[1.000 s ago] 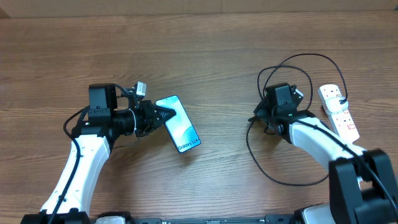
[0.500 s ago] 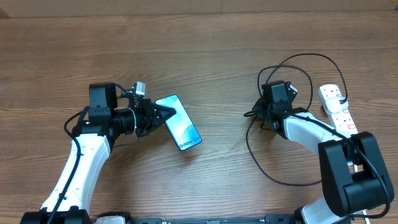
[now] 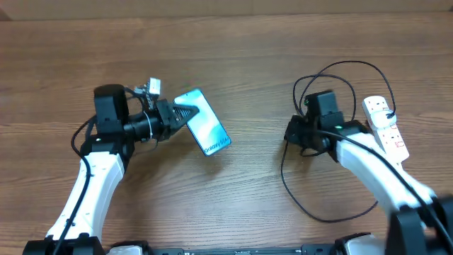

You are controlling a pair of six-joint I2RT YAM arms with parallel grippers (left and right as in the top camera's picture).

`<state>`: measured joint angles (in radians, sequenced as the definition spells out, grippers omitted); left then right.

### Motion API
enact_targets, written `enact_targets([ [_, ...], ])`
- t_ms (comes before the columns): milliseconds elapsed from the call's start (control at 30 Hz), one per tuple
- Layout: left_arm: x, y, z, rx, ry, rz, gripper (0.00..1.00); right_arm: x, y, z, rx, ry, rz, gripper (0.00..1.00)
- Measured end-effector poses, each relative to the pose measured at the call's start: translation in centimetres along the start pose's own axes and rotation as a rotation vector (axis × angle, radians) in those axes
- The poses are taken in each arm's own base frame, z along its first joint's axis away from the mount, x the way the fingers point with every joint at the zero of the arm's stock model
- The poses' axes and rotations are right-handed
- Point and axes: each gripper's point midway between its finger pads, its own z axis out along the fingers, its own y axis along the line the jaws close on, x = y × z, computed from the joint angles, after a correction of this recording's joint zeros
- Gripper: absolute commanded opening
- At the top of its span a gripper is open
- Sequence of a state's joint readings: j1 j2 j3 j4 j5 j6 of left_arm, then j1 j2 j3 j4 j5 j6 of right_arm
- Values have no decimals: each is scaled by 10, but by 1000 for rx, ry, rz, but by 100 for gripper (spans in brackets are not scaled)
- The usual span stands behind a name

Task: Plug charger to phone and switch on socket

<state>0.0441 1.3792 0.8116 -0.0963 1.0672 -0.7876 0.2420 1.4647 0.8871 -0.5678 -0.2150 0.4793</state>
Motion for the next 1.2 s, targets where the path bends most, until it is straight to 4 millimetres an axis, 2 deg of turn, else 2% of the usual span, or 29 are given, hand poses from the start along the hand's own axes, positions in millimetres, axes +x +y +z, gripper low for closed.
enact_targets([
  [67, -10, -15, -4, 85, 1, 82, 4, 6, 29, -37, -123, 5, -101, 4],
  [133, -14, -21, -7, 143, 20, 106, 4, 23, 47, -70, -224, 25, -184, 4],
  [233, -16, -16, -7, 180, 54, 73, 4, 50, 54, -94, -295, 82, -242, 4],
  [333, -21, -5, -1, 209, 86, 35, 4, 76, 61, -108, -357, 152, -303, 4],
  [500, -22, -7, 5, 263, 134, 19, 4, 110, 93, -112, -468, 233, -460, 4],
  [700, -18, -18, 3, 292, 176, -9, 4, 130, 122, -107, -528, 246, -598, 4],
  [967, -8, -23, 9, 301, 227, -34, 4, 144, 146, -89, -544, 255, -674, 4],
  [1200, -1, -26, 17, 301, 243, -17, 4, 148, 150, -87, -549, 266, -671, 4],
])
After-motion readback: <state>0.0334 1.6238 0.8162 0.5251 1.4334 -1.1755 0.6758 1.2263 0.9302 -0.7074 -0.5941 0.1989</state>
